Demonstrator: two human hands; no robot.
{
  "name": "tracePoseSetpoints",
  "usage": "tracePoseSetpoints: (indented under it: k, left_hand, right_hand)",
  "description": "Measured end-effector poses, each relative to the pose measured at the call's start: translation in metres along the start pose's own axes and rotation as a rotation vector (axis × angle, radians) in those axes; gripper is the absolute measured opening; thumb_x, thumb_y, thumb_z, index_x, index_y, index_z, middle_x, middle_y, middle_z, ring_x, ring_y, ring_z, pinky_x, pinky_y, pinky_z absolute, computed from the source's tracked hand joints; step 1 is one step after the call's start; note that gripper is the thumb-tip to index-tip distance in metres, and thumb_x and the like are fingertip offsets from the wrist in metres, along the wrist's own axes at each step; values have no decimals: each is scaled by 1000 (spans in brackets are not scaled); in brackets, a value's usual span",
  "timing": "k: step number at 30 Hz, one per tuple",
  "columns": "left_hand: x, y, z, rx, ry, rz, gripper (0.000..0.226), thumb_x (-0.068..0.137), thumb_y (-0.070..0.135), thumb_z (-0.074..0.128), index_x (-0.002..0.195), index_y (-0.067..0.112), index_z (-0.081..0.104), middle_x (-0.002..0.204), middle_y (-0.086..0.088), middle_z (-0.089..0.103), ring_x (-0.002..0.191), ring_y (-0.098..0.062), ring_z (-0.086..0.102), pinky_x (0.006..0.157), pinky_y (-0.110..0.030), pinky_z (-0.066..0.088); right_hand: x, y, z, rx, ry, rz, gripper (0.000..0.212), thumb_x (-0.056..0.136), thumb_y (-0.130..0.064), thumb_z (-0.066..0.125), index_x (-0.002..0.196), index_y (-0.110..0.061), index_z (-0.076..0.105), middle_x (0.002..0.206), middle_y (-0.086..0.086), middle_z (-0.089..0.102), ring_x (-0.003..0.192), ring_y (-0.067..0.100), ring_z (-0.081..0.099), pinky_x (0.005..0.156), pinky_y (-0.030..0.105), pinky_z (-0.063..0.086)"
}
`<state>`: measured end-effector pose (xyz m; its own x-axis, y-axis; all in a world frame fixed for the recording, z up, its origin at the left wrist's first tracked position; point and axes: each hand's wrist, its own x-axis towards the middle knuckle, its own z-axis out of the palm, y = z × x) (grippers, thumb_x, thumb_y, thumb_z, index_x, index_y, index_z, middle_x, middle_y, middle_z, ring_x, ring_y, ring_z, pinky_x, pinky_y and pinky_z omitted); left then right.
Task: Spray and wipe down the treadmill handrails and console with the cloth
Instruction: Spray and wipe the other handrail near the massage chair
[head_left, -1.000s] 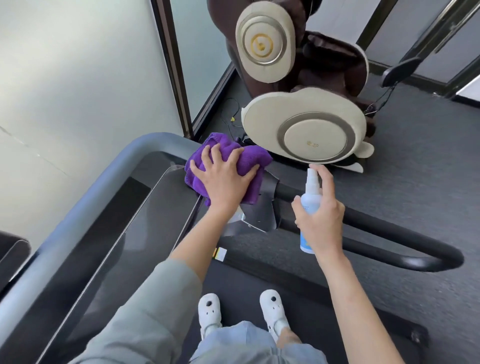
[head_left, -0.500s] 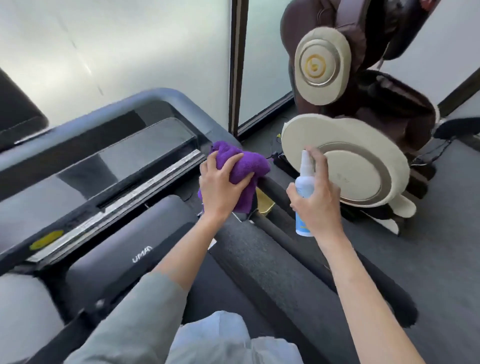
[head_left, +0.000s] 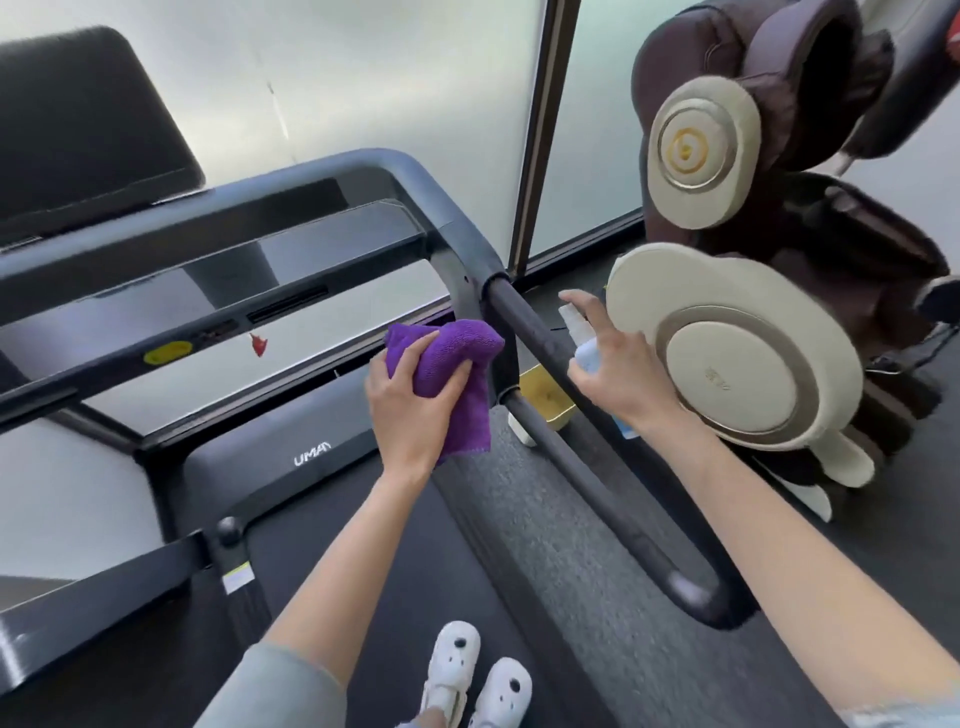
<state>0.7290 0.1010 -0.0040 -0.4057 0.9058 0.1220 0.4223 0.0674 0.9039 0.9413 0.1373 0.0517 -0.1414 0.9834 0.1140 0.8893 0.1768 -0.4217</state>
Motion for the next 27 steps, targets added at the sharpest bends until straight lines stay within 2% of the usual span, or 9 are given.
tracePoseSetpoints:
  k: [3,7,9,11,13,16,20,27]
  left_hand:
    - [-7,-7,-4,-19,-36,22,47,75,57,69,118,39,64,115,3,52,115,-21,52,102,-37,43]
    - [-11,-7,-11,-10,-36,42,44,78,51,72,119,38,64,114,2,52,115,-21,51,99,-30,39]
    - [-16,-4,-12,-7,-25,32,44,79,49,73,120,38,64,115,2,52,116,-22,50,97,-28,38]
    - [-21,0,-11,-19,-23,35,44,79,50,73,120,38,63,116,1,52,117,-23,51,99,-31,40]
    - [-25,2,-7,-25,-22,40,46,77,54,72,120,39,63,116,2,52,117,-23,51,100,-35,42]
    - [-28,8,4,-35,10,11,53,72,63,66,119,40,63,118,2,53,117,-23,51,100,-36,43]
    - [-28,21,21,-68,66,-43,47,77,55,71,120,39,63,120,0,53,118,-23,50,96,-30,39]
    - [-26,30,42,-53,123,-94,46,79,51,72,122,37,63,123,-3,53,119,-24,49,94,-27,36]
  right_hand:
    - [0,0,-4,37,38,78,62,86,-11,59,141,-30,38,74,9,52,75,40,59,66,43,49]
    - [-3,8,-8,225,42,119,67,78,-12,62,134,-35,34,68,8,56,67,40,64,75,48,56]
    - [-6,13,-11,267,37,106,69,77,-10,61,135,-35,34,68,9,56,63,36,63,73,45,56]
    - [-9,17,-14,240,29,75,68,80,-7,59,139,-31,35,66,5,51,59,26,55,68,37,50]
    - [-8,22,-17,187,20,41,69,81,-7,59,140,-32,35,64,2,47,57,24,51,67,34,47]
    - [6,30,-20,153,-17,-6,65,83,-13,63,136,-38,35,65,7,58,56,29,61,70,41,57]
    - [30,35,-22,58,-111,-62,62,81,-12,63,132,-36,36,68,10,63,53,30,58,79,45,57]
    - [51,45,-13,28,-185,-90,62,78,-8,55,125,-41,33,76,17,61,65,41,62,71,50,58]
